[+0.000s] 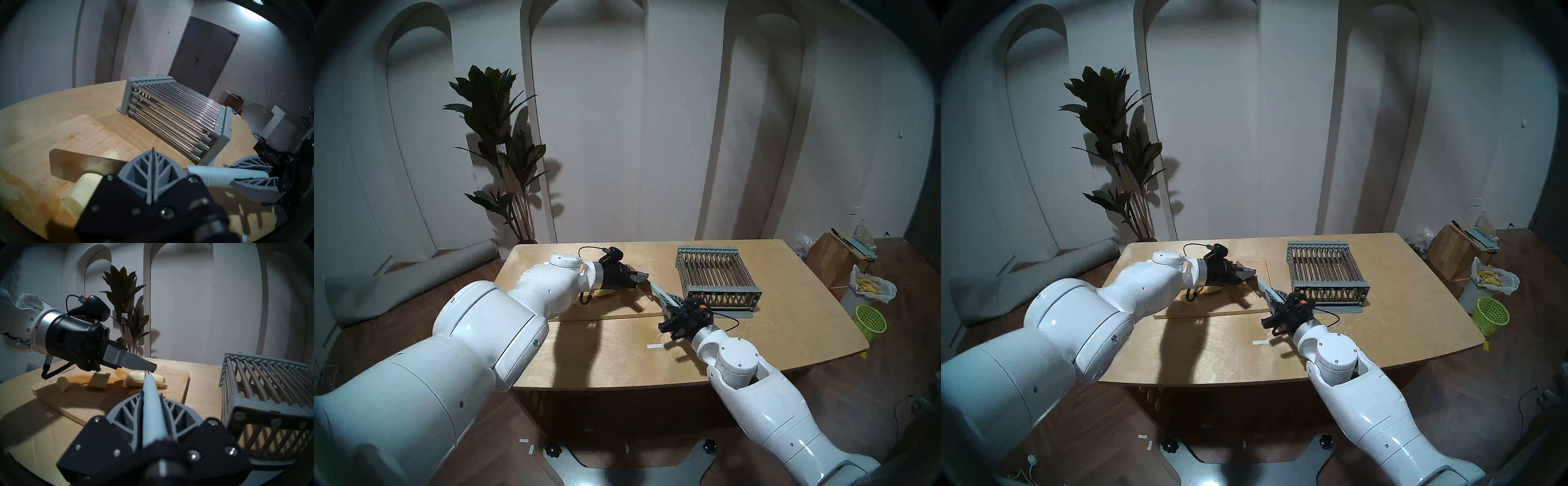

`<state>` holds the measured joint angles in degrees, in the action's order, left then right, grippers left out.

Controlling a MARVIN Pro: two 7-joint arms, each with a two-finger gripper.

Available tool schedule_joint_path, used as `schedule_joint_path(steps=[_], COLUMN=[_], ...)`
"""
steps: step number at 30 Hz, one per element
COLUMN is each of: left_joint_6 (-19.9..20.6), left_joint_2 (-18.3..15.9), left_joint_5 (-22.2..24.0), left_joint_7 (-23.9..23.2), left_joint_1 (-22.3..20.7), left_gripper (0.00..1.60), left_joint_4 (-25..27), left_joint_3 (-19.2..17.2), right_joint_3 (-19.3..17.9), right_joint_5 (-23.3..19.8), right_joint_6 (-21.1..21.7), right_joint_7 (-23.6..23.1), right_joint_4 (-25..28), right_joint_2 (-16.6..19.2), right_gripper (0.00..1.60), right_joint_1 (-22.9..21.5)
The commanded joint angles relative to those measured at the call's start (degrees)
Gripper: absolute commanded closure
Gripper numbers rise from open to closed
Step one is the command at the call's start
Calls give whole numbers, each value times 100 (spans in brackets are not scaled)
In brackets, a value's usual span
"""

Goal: Cut the banana into four pieces on the cutting board

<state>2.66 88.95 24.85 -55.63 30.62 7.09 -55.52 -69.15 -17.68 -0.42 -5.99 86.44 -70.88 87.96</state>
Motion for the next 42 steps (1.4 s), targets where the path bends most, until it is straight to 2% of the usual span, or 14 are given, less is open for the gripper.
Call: schedule_joint_path(steps=[1,8,10,19,22,25,28,32,36,42], left_joint_6=[23,38,132,57,80,-79,-283,-157,-102,-49], left_joint_2=[-53,-71,-81,-107,-100,-96,-126,-123,-120,-77], left_joint_5=[17,44,-58,-131,-306,-505,-478,-21,225,405], left_joint_7=[-14,197,169,201,170,129,255,320,304,165], left_joint_1=[-66,-44,-81,-5,-45,-20,-112,-466,-762,-791], left_gripper=[160,160,160,160,160,160,160,160,160,160], left_joint_4=[-9,-64,-78,-71,-49,23,106,150,262,345], left_joint_3=[-23,-71,23,129,333,563,573,137,-143,-365], right_joint_3=[-140,-128,-129,-115,-116,-116,-112,-114,-108,-109], right_joint_5=[-52,-62,-79,-74,-65,-52,-20,7,27,78], right_joint_6=[122,213,252,323,351,360,355,360,361,361], right_joint_7=[93,85,97,137,152,158,163,138,116,159], right_joint_4=[193,145,137,110,88,71,58,50,36,23], right_joint_2=[0,-12,-23,-36,-40,-42,-45,-49,-55,-91], right_gripper=[160,160,160,160,160,160,160,160,160,160], right_joint_1=[-120,-148,-155,-191,-219,-243,-265,-272,-272,-309])
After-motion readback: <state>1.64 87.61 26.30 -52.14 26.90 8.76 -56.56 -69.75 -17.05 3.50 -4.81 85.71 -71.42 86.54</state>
